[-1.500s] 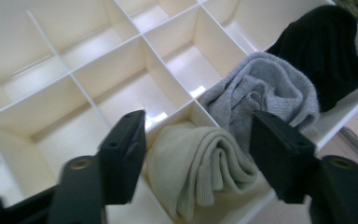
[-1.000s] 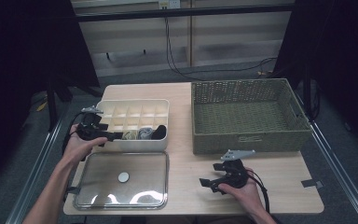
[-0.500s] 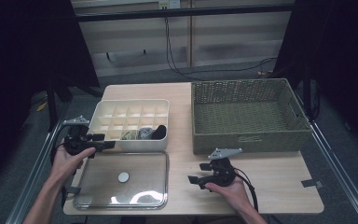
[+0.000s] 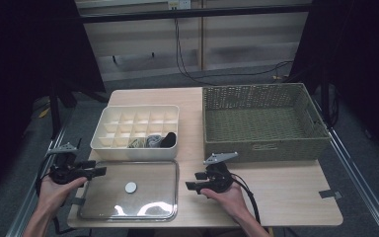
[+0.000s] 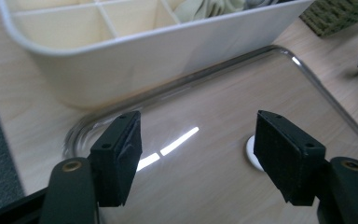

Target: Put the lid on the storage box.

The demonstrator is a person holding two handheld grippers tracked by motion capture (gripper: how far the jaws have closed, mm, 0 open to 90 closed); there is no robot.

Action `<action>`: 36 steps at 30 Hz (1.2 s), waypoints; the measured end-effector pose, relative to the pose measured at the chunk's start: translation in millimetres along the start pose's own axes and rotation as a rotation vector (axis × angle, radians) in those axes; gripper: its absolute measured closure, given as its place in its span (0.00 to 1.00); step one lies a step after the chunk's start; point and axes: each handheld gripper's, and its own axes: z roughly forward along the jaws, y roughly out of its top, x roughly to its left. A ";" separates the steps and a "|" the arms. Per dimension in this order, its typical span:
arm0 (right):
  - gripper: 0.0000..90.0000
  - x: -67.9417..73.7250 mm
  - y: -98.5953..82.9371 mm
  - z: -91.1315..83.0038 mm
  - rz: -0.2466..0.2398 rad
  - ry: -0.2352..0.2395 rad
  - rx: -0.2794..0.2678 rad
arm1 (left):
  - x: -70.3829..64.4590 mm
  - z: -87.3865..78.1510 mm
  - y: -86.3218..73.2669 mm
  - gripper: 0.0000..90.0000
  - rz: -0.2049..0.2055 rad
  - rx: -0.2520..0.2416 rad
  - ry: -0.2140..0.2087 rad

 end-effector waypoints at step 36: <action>0.67 5.7 20.9 54.0 0.098 -0.050 0.061 | 21.1 -2.8 -69.2 0.58 -0.065 0.065 0.071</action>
